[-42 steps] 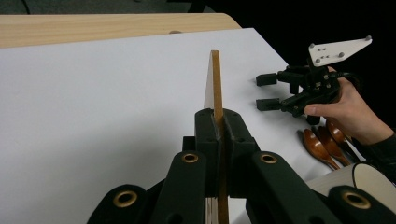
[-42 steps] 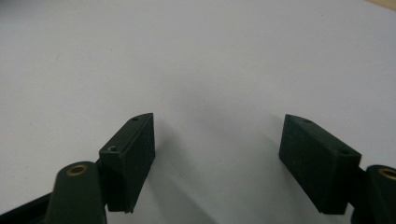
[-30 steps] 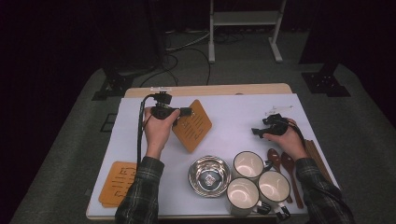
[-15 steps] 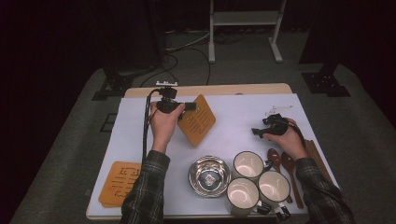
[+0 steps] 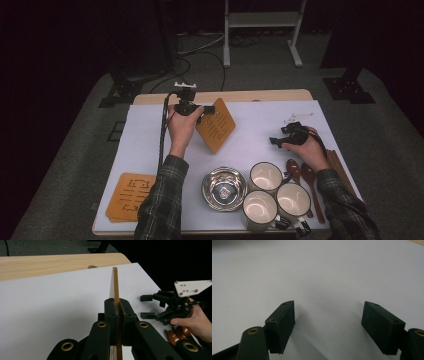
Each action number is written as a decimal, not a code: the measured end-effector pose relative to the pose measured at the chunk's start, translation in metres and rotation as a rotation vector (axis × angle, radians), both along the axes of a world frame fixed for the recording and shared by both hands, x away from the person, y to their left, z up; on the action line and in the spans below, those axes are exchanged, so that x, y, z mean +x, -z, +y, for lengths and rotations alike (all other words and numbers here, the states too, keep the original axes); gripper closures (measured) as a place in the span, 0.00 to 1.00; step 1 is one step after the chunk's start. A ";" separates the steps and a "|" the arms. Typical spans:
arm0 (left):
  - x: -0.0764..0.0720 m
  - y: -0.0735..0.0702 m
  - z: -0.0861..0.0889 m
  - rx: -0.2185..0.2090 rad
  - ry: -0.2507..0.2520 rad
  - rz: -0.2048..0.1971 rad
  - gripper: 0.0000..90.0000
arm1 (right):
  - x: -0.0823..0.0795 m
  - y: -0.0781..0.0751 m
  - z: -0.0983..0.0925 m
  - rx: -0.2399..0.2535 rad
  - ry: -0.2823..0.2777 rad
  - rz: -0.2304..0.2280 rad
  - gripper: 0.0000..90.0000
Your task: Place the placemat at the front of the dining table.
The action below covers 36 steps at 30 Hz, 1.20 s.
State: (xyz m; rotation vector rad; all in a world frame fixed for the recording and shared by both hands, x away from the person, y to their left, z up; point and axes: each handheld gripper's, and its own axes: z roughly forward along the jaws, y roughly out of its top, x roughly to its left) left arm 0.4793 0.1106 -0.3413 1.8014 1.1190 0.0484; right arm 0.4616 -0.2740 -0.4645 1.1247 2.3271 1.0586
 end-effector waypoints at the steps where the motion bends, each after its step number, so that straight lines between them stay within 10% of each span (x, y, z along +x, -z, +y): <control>1: 0.002 0.001 0.000 -0.001 -0.002 0.004 0.96 | 0.000 0.000 0.000 0.000 0.000 0.000 0.28; 36: 0.025 0.023 -0.011 0.004 -0.026 0.069 0.96 | 0.000 0.000 0.000 -0.002 -0.001 0.001 0.28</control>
